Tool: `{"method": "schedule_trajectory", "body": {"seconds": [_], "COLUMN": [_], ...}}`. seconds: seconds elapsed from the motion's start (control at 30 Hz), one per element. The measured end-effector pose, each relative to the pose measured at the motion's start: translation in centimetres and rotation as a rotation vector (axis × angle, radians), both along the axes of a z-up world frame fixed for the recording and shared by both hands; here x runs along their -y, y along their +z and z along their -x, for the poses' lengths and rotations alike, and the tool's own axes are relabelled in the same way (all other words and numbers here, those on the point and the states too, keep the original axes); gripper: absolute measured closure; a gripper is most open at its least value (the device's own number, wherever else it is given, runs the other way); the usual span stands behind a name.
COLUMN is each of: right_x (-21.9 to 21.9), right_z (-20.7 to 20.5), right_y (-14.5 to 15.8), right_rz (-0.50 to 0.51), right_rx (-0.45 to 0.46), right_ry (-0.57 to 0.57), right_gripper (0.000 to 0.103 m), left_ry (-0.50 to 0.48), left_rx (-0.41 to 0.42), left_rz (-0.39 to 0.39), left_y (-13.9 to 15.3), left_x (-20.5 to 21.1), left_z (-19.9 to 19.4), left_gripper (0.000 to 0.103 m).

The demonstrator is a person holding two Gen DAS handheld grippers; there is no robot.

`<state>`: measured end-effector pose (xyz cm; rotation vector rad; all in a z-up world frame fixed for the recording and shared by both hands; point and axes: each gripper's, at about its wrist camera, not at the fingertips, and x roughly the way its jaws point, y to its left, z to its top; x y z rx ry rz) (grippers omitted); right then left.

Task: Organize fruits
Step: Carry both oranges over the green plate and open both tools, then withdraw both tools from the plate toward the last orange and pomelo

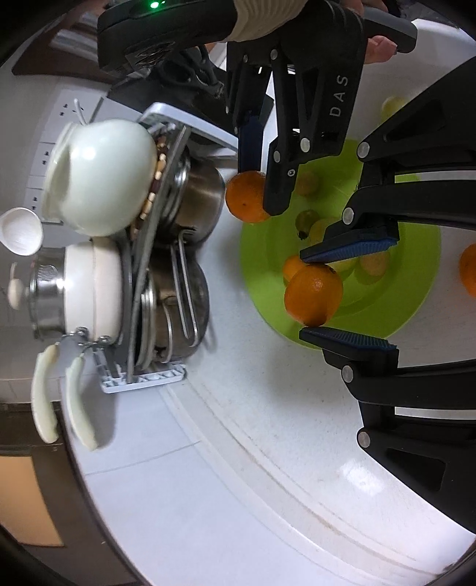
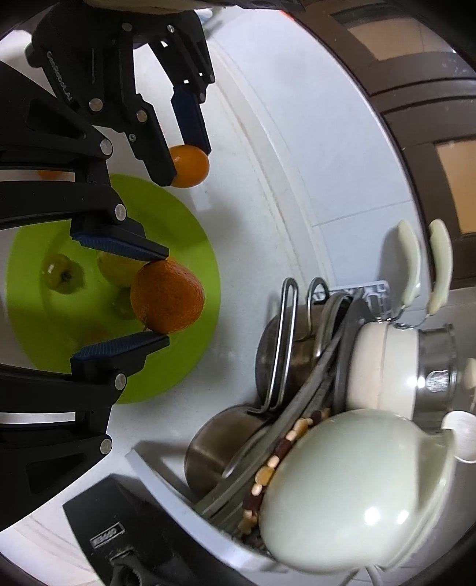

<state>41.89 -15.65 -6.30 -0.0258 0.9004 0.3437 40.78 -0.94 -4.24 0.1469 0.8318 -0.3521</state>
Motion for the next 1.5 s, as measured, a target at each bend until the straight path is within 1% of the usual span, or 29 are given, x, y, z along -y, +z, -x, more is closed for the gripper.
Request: {"method": "schedule_trajectory", "body": {"seconds": [0.27,0.53,0.8,0.87,0.9,1.2,1.3,1.5], "right_x": [0.0,-0.3,-0.2,-0.2,-0.1,-0.2,-0.2,0.0], "right_z": [-2.4,-3.9,-4.3,-4.1,-4.1,-2.2,-1.4,1.3], "right_y": [-2.4,-3.9,-3.9,-3.7,-3.6,-1.9,-1.0,1.2], "right_rz": [0.003,0.005,-0.005,-0.002,-0.003,0.011,0.009,0.004], "right_rx": [-0.055,-0.083,-0.075,-0.071,-0.071,-0.025,-0.009,0.040], "right_ry": [0.000,0.000,-0.001,-0.002,-0.004,0.001,0.001,-0.017], "right_gripper": [0.062,0.062,0.062,0.062,0.062,0.062,0.062,0.061], "left_ry": [-0.007,-0.018,-0.026,-0.022,-0.019,0.006,0.018,0.032], "left_rx": [-0.044,-0.089,-0.129,-0.127,-0.127,-0.105,-0.086,-0.031], "left_rz": [-0.007,-0.007,0.013,0.016,0.014,0.030,0.046,0.059], "left_y": [-1.9,-3.2,-4.0,-3.9,-3.9,-2.6,-1.5,1.2], "left_x": [0.1,0.0,0.2,0.1,0.1,-0.4,-0.6,-0.8], "left_z": [-1.9,-3.1,-3.8,-3.8,-3.8,-2.5,-1.7,0.7], "left_gripper": [0.068,0.068,0.067,0.066,0.063,0.059,0.058,0.050]}}
